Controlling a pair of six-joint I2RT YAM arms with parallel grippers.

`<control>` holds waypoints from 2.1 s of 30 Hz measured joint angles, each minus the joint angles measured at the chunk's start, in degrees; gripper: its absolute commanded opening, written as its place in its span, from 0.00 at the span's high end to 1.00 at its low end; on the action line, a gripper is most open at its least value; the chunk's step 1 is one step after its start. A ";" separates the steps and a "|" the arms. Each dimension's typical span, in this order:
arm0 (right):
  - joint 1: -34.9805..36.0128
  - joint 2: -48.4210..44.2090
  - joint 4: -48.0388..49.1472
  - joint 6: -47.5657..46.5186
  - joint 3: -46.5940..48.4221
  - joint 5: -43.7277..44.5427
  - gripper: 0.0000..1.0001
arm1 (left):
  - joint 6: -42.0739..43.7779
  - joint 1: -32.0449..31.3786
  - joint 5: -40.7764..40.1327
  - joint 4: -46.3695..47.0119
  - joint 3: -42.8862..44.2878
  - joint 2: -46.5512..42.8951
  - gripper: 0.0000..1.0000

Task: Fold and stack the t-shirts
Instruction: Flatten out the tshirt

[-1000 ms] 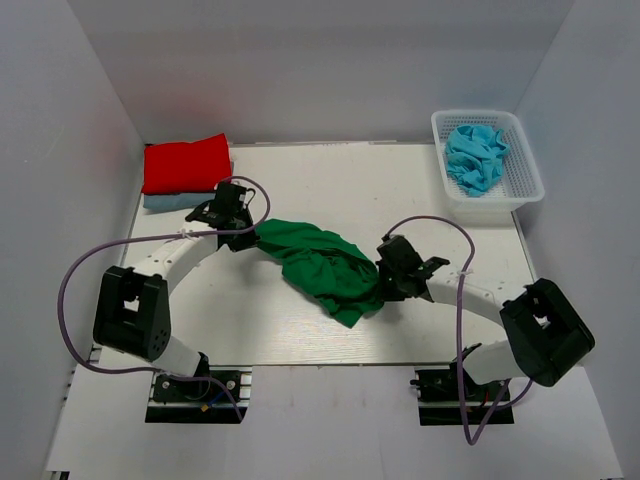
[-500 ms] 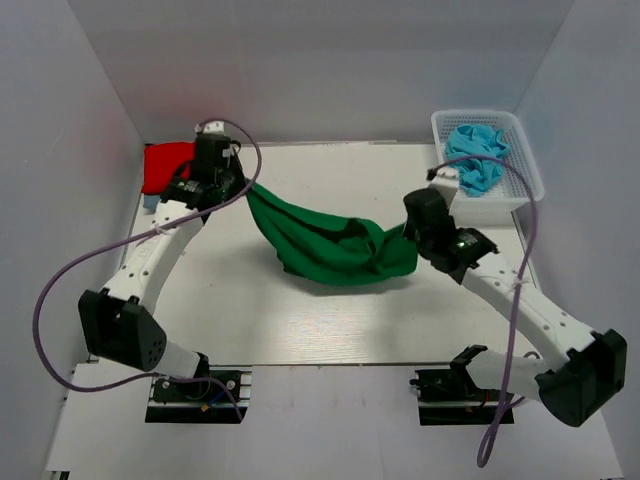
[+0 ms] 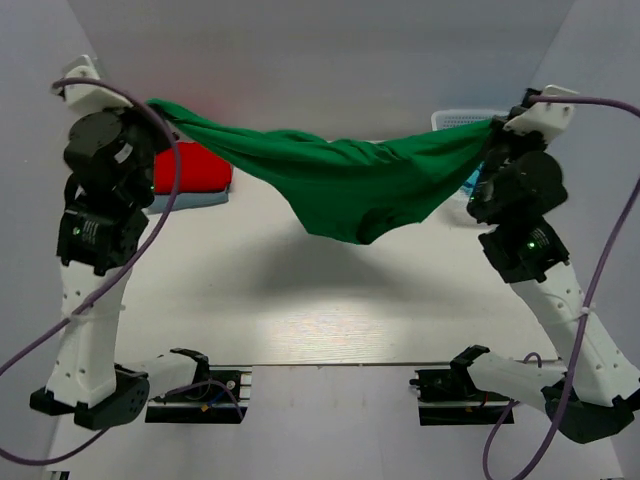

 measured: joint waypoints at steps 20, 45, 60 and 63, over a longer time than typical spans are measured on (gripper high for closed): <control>-0.07 -7.91 6.01 -13.79 20.15 -6.40 1.00 | -8.09 -0.26 -2.91 -5.29 5.42 -18.73 1.00; -10.67 53.68 -15.50 7.10 26.77 -14.08 1.00 | -28.33 7.06 3.91 -15.23 -25.57 30.95 0.00; -10.64 47.69 -28.72 17.29 25.51 -37.42 0.10 | -16.74 11.58 14.01 -9.60 -15.13 40.13 0.00; -9.05 37.42 -28.39 22.10 14.16 -44.94 0.10 | -13.86 10.60 19.41 -6.32 -15.82 40.57 0.00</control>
